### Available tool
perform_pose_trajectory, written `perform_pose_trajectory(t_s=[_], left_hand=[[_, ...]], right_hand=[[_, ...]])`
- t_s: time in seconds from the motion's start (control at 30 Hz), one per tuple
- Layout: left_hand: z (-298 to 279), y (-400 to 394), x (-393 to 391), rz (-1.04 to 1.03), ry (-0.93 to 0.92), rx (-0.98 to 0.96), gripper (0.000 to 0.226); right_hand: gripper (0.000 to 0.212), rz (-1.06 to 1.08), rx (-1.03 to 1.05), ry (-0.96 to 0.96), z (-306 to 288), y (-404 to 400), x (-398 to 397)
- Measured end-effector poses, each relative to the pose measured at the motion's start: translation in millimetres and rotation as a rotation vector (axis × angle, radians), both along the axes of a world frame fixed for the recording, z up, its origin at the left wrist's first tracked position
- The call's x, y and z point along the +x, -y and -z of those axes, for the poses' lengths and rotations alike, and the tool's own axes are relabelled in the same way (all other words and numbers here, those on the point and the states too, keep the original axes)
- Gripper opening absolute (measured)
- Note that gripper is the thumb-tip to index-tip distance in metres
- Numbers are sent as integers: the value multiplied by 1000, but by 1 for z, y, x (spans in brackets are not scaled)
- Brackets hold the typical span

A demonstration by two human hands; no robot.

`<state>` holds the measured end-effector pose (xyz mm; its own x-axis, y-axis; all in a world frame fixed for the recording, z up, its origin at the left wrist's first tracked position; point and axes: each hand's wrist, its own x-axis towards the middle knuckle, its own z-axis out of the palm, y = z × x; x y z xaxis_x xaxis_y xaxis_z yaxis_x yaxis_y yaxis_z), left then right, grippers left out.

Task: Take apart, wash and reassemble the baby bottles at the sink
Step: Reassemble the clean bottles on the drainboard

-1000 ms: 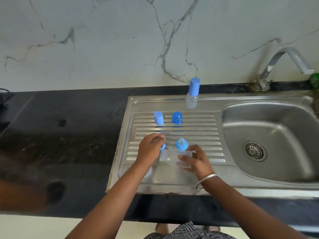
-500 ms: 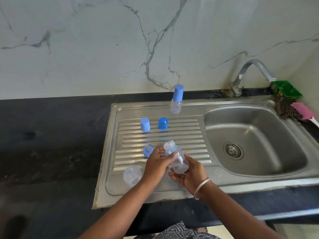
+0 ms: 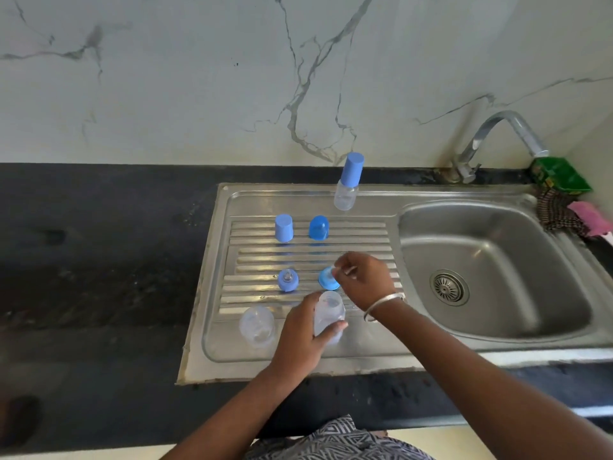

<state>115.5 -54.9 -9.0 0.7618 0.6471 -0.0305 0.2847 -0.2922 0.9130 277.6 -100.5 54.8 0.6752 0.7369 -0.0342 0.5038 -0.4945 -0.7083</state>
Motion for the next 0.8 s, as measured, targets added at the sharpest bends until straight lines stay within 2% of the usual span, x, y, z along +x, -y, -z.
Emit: perform_pose_trajectory(t_s=[0.23, 0.4, 0.5, 0.57, 0.7, 0.8], left_hand=[[10, 5, -1, -13, 44, 87, 65], [18, 7, 0, -22, 53, 77, 70], [21, 8, -3, -29, 34, 52, 75], [23, 8, -5, -27, 18, 45, 81], [22, 9, -8, -5, 8, 63, 78], [21, 10, -10, 10, 2, 96, 71]], right_hand=[[52, -663, -342, 264, -10, -70, 11], [44, -896, -537, 432, -3, -94, -3], [28, -941, -553, 515, 7, -99, -9], [14, -897, -508, 478, 12, -97, -9], [18, -738, -460, 433, 12, -90, -5], [9, -700, -508, 438, 13, -84, -1]])
